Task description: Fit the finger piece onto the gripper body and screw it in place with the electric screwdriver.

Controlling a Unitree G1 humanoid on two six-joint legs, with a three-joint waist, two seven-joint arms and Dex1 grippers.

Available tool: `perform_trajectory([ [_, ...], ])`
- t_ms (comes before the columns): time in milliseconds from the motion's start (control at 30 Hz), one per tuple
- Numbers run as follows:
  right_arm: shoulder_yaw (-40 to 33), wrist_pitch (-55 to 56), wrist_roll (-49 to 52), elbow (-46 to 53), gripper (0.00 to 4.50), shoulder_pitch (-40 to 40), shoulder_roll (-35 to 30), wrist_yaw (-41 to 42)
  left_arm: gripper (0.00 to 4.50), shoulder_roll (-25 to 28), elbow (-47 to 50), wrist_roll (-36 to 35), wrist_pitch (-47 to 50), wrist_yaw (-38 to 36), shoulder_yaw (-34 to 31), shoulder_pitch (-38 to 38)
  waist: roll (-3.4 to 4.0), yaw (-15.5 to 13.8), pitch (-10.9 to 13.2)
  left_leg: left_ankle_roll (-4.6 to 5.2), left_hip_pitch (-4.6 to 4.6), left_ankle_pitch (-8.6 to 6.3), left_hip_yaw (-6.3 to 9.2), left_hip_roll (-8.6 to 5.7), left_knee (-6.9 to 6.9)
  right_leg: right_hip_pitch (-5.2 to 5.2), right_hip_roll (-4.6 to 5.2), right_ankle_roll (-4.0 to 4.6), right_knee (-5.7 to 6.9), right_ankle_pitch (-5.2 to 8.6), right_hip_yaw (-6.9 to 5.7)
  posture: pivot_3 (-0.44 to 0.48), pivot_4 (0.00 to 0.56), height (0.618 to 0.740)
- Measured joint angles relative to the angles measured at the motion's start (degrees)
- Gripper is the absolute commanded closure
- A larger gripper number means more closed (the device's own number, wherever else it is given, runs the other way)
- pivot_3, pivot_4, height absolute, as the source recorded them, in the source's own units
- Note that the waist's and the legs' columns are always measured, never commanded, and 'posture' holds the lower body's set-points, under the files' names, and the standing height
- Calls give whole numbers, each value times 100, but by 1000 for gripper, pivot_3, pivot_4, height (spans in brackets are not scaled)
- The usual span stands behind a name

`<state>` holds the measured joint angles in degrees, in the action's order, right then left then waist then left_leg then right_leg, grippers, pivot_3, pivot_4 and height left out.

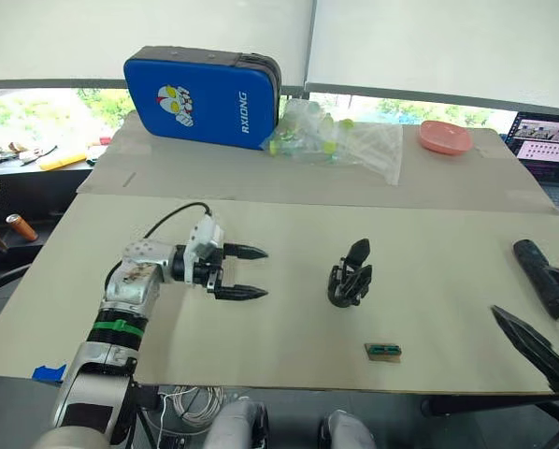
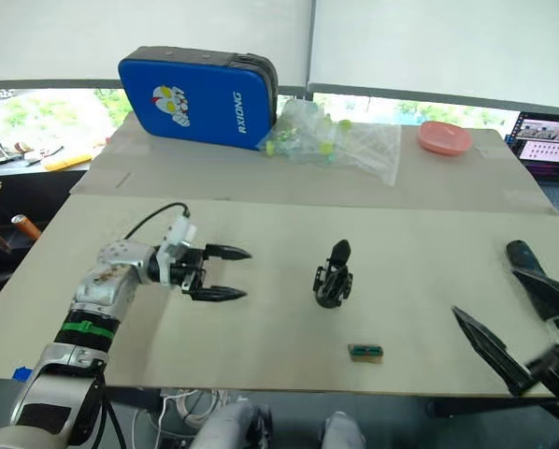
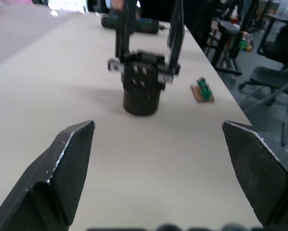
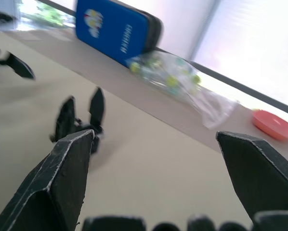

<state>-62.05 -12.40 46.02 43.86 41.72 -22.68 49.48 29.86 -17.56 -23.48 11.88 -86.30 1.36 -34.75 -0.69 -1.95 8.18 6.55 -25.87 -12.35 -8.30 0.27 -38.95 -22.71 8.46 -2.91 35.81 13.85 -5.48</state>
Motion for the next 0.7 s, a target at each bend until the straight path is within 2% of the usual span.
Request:
perform_trajectory([
  [100, -234, 250, -19, -309, 0, 586, 788, -151, 49, 47, 336, -247, 349, 247, -188, 6, 7, 4, -2, -3, 20, -2, -3, -3, 21, 7, 1, 2, -1, 8, 8, 0, 150, 740],
  [233, -174, 333, -36, -541, 0, 982, 1173, -293, 49, 56, 794, -488, 668, 499, -277, 199, 27, 65, -3, -7, 41, -4, -5, -4, 56, 9, 14, 15, -7, 19, 32, 0, 150, 740],
  [300, -94, 237, -193, -628, 0, 1087, 1109, -599, 49, 46, 1048, -607, 845, 637, -276, 380, 31, 126, -4, -31, 53, 11, -6, -3, 75, 8, 15, 21, -8, 22, 40, 0, 150, 740],
  [367, 11, -77, -272, -721, 0, 1044, 705, -993, 49, 17, 1237, -685, 1002, 758, -268, 479, 31, 166, -3, -42, 60, 17, -7, -2, 88, 4, 13, 47, -8, 35, 63, 0, 150, 740],
  [500, 135, -796, -255, -1181, 0, 368, -577, -1583, 49, -71, 1529, -839, 1203, 996, -264, 512, 36, 183, -5, -52, 68, 24, -7, -1, 95, 4, 2, 56, -6, 34, 80, 0, 150, 740],
  [567, 542, -1438, -523, -2061, 0, -276, -1679, -1868, 49, -118, 1565, -852, 1238, 1137, -272, 503, 32, 183, -4, -56, 71, 29, -12, -2, 95, 7, 1, 62, -6, 35, 81, 0, 150, 740],
  [700, 1223, -1805, -1154, -3881, 0, -1563, -2677, -2044, 49, -247, 1629, -940, 1326, 1341, -273, 408, 36, 92, 0, -49, 71, 30, -8, -6, 96, 15, -3, 54, -3, 34, 73, 0, 150, 740],
])
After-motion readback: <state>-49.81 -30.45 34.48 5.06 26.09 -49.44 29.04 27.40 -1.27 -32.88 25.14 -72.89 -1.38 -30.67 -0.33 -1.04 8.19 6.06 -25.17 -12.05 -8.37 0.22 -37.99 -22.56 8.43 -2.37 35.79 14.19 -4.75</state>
